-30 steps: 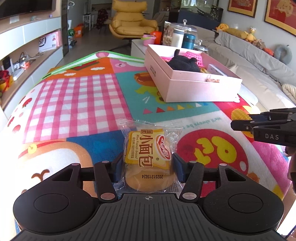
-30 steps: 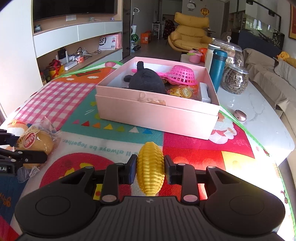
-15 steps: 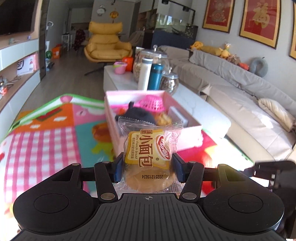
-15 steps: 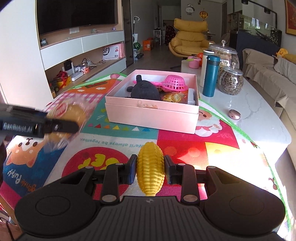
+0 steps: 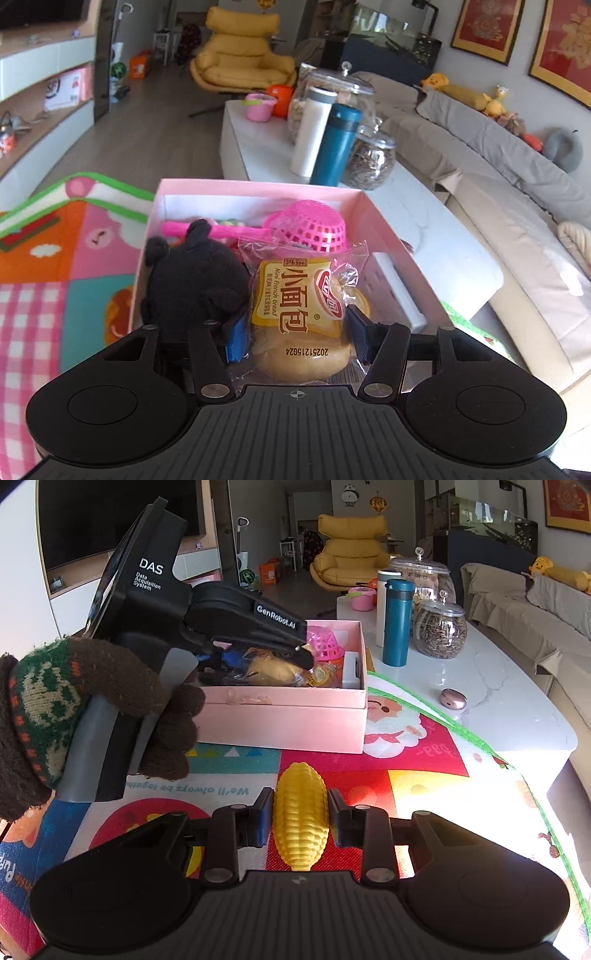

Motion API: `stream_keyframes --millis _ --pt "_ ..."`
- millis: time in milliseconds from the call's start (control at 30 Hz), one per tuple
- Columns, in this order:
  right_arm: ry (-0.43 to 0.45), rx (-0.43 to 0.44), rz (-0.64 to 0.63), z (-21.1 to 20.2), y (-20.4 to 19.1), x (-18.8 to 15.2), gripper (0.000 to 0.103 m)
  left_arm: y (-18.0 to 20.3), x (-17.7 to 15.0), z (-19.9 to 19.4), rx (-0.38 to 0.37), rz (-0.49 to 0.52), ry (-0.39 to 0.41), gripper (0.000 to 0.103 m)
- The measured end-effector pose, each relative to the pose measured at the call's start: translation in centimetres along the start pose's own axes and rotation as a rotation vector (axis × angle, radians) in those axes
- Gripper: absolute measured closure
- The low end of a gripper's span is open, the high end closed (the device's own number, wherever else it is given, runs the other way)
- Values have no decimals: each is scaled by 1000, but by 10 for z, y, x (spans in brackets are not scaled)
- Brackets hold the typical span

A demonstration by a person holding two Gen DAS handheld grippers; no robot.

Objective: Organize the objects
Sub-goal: 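Lower the bread roll into the box and open the left gripper while the right carries the corn, then drop the yellow corn toy into the pink box with the right gripper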

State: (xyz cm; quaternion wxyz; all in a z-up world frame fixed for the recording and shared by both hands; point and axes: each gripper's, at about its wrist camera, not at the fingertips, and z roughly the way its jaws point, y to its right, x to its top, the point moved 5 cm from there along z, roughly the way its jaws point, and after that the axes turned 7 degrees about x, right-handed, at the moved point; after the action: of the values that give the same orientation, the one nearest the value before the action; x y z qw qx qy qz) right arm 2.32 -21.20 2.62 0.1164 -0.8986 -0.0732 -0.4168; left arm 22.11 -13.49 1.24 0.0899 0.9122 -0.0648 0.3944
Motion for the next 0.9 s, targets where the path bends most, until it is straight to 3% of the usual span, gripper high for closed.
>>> stream_keyframes --millis 133,200,367,500,600,700,900 --pt "3 0 -1 5 0 -1 73 5 -4 -8 84 117 -19 43" --pt "7 -3 -4 5 0 -1 73 7 -7 -13 88 143 -5 43" --pt "1 -17 -15 3 2 -4 73 -18 -1 -55 -22 -1 116 45" --pt "-23 -24 -17 5 3 -3 73 -52 -3 -89 7 -52 192 45" --pt "-38 -4 -17 8 0 5 73 -79 -15 -97 20 -71 163 46" --pt "-21 24 -25 7 -4 30 73 -94 -33 -99 7 -40 107 47" --pt "53 67 -36 40 -20 133 73 -104 -57 -101 -68 19 37 47"
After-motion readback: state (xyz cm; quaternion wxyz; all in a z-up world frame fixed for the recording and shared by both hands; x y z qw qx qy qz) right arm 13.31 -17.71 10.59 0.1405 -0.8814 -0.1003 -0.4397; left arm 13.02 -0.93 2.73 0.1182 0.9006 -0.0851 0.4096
